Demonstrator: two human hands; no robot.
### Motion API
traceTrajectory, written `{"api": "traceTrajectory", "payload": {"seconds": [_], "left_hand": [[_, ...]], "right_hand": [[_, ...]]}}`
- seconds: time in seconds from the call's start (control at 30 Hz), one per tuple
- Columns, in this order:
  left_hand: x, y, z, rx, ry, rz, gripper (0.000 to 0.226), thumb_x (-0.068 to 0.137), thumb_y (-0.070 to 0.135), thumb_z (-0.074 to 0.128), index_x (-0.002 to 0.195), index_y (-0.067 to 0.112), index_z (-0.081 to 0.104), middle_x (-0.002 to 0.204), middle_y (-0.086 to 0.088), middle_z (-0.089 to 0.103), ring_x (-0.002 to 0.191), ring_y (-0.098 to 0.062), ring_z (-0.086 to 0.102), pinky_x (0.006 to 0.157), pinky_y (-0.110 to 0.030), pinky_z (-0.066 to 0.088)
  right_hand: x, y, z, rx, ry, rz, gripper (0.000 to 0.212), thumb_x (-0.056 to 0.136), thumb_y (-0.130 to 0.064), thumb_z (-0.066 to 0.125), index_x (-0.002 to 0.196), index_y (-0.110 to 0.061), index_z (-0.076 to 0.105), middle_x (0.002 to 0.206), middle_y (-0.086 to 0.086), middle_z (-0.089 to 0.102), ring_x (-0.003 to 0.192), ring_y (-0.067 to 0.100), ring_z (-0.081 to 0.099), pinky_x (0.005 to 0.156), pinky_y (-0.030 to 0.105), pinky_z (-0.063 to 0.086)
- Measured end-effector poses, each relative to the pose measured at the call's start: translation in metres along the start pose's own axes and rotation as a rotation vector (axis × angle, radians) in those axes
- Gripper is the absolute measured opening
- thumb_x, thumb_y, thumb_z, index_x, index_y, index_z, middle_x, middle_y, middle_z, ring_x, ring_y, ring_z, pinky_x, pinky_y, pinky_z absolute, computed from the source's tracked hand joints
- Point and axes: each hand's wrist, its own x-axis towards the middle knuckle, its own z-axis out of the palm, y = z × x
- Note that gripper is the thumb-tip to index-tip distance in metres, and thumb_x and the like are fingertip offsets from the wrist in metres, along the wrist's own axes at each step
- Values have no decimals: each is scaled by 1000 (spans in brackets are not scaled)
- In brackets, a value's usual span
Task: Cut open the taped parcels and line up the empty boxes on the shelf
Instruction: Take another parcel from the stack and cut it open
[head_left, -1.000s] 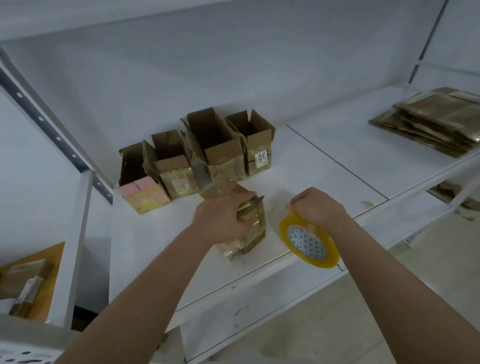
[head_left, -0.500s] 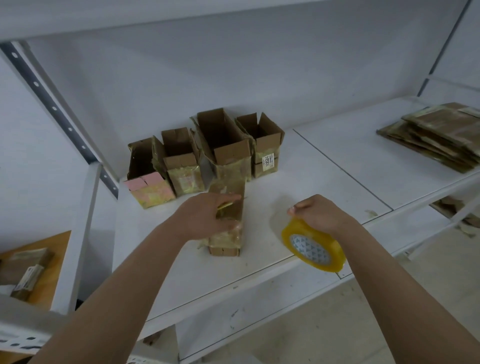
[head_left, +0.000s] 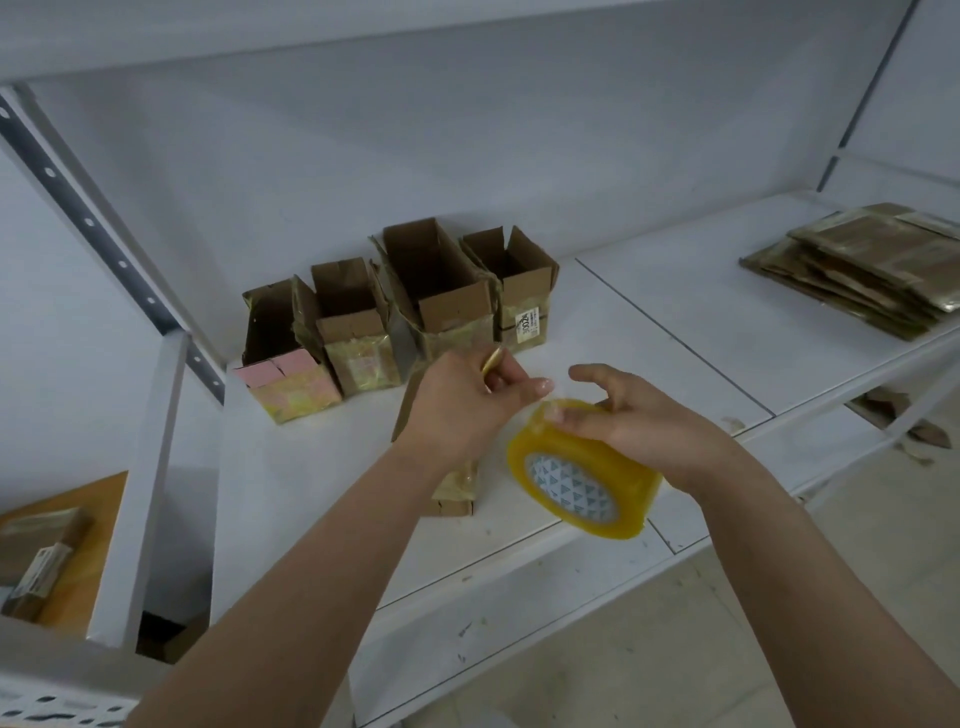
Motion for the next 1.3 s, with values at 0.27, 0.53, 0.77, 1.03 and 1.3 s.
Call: {"api": "traceTrajectory", "payload": {"seconds": [0.27, 0.53, 0.77, 1.03, 1.3], "left_hand": [[-2, -12, -24, 164, 90, -46, 26, 83, 40, 74, 67, 26, 58, 66, 8, 56, 65, -9, 53, 64, -31, 48], [-15, -42, -60, 151, 260, -160, 31, 86, 38, 71, 68, 16, 59, 60, 3, 52, 58, -14, 49, 60, -29, 42], [-44, -71, -84, 228, 375, -252, 37, 89, 40, 66, 66, 13, 55, 60, -2, 54, 61, -20, 52, 61, -32, 41], [-50, -95, -86, 207, 417, -318, 39, 89, 42, 66, 65, 14, 53, 59, 2, 53, 60, -18, 51, 59, -30, 39], [-44, -108, -81, 203, 379, -368, 38, 89, 43, 65, 70, 12, 57, 62, 1, 56, 63, -18, 54, 58, -29, 38]], "right_hand": [[-1, 16, -28, 248, -108, -113, 99, 38, -70, 80, 123, -23, 61, 100, 1, 75, 91, 20, 72, 71, 30, 58], [3, 11, -38, 127, -88, -53, 70, 54, -68, 75, 106, -22, 67, 88, 2, 71, 71, 15, 70, 56, 26, 52], [14, 6, -5, -355, -84, 62, 71, 60, -78, 58, 109, -28, 55, 99, -8, 56, 86, 8, 56, 71, 28, 48], [32, 4, 12, -510, -6, 21, 52, 81, -74, 50, 107, -29, 55, 104, -4, 57, 95, 18, 57, 89, 40, 52], [46, 10, 23, -587, 5, 72, 55, 83, -74, 49, 109, -27, 54, 101, -4, 54, 90, 16, 54, 81, 34, 47]]}}
